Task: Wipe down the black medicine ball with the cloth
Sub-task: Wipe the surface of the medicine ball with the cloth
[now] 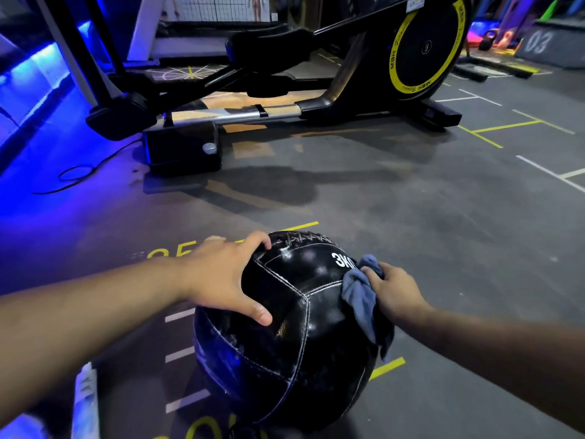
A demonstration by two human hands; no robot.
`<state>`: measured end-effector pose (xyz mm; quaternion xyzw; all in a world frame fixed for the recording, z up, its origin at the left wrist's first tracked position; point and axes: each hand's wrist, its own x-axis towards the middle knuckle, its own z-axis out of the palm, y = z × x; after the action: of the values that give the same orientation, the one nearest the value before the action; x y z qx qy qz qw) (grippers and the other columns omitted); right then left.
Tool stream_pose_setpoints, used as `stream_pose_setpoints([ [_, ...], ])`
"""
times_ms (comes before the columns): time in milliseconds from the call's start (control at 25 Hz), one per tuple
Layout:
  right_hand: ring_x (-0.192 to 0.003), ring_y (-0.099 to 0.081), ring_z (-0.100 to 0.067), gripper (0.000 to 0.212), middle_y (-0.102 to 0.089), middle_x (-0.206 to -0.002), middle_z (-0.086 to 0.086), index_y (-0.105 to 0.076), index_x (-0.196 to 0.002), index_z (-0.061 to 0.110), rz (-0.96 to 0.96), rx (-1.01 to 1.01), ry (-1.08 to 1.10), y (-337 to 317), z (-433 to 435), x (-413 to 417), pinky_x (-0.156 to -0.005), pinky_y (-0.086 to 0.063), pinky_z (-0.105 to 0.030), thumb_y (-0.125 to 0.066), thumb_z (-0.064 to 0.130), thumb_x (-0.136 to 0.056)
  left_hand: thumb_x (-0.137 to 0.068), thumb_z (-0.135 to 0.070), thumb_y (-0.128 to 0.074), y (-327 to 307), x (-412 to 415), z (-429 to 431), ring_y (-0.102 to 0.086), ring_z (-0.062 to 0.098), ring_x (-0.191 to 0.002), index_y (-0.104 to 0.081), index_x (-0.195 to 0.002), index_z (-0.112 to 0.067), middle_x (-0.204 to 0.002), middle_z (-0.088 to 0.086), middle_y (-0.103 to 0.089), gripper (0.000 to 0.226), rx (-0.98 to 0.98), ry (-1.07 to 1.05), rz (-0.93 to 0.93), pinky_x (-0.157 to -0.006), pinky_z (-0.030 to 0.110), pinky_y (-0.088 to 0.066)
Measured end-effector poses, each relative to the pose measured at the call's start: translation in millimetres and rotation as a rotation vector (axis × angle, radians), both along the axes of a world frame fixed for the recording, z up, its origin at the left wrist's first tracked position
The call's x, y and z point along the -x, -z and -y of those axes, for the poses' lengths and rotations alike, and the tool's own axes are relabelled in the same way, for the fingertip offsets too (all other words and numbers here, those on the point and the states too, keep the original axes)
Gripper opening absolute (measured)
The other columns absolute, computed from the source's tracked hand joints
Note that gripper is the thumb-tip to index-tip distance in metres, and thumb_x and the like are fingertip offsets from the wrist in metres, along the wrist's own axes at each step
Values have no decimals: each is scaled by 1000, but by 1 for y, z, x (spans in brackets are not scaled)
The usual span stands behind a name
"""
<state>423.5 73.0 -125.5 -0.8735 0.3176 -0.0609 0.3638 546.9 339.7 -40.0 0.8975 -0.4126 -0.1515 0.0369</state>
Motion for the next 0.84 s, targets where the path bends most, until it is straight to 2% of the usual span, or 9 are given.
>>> stream_pose_setpoints([
  [80,-99,-62,-22,20,-70,-97,-4,-65,-97,8,88,35,-30,-4,-11,4,-80,-42,-28,-53,23,-93,-48,-78,-75,-1,9,6,-46,26,-117,-20,-133,-36,-96,-11,-38,109,6,15,51,-88,31,-31],
  [200,-122,-52,-12,27,-61,-127,3,-67,-113,11,418,317,-478,-26,-47,3,-105,-36,-24,-61,20,-88,-51,-77,-74,-2,15,17,-46,26,-113,-23,-130,-32,-96,-13,-44,104,8,5,59,-82,31,-27],
  [320,-131,-45,-16,43,-56,-137,-4,-64,-124,12,440,445,-777,-38,-63,-8,-114,-29,-30,-60,22,-83,-49,-81,-71,-5,16,25,-53,27,-95,-29,-113,-25,-74,-16,-42,95,-27,29,80,-74,33,-31],
  [400,-130,-47,-19,45,-56,-137,-6,-61,-128,14,412,472,-758,-37,-58,-11,-113,-32,-32,-53,30,-86,-52,-84,-66,-7,6,24,-57,27,-94,-28,-118,-31,-77,-13,-50,93,-59,18,36,-75,36,-39],
  [440,-129,-48,-18,46,-56,-137,-6,-61,-128,14,402,473,-726,-34,-52,-11,-111,-34,-29,-51,33,-87,-61,-83,-61,-8,-1,21,-58,25,-96,-29,-121,-37,-84,-11,-56,82,-38,10,3,-79,36,-42],
  [520,-128,-49,-15,47,-58,-135,-4,-61,-128,15,387,416,-655,-27,-36,-8,-109,-34,-21,-48,37,-88,-84,-64,-53,-8,-15,15,-58,21,-90,-38,-119,-42,-86,-12,-61,44,16,25,-29,-81,32,-42],
  [600,-129,-49,-13,49,-56,-137,-3,-59,-130,16,355,363,-626,-21,-24,-5,-109,-34,-19,-47,39,-89,-92,-44,-54,-6,-27,13,-53,15,-74,-49,-112,-38,-71,-13,-59,21,69,113,70,-74,30,-41],
  [720,-130,-48,-11,51,-52,-141,-1,-55,-135,16,329,356,-633,-16,-18,-1,-108,-29,-11,-46,40,-90,-87,-43,-62,-3,-47,12,-53,12,-71,-56,-96,-29,-71,-10,-61,18,125,184,78,-72,33,-47],
  [840,-129,-48,-11,51,-52,-140,-1,-55,-135,17,323,354,-665,-21,-15,-5,-107,-28,-10,-45,40,-91,-87,-40,-60,6,-56,12,-49,7,-83,-53,-86,-26,-93,-9,-55,16,219,272,18,-77,31,-43],
])
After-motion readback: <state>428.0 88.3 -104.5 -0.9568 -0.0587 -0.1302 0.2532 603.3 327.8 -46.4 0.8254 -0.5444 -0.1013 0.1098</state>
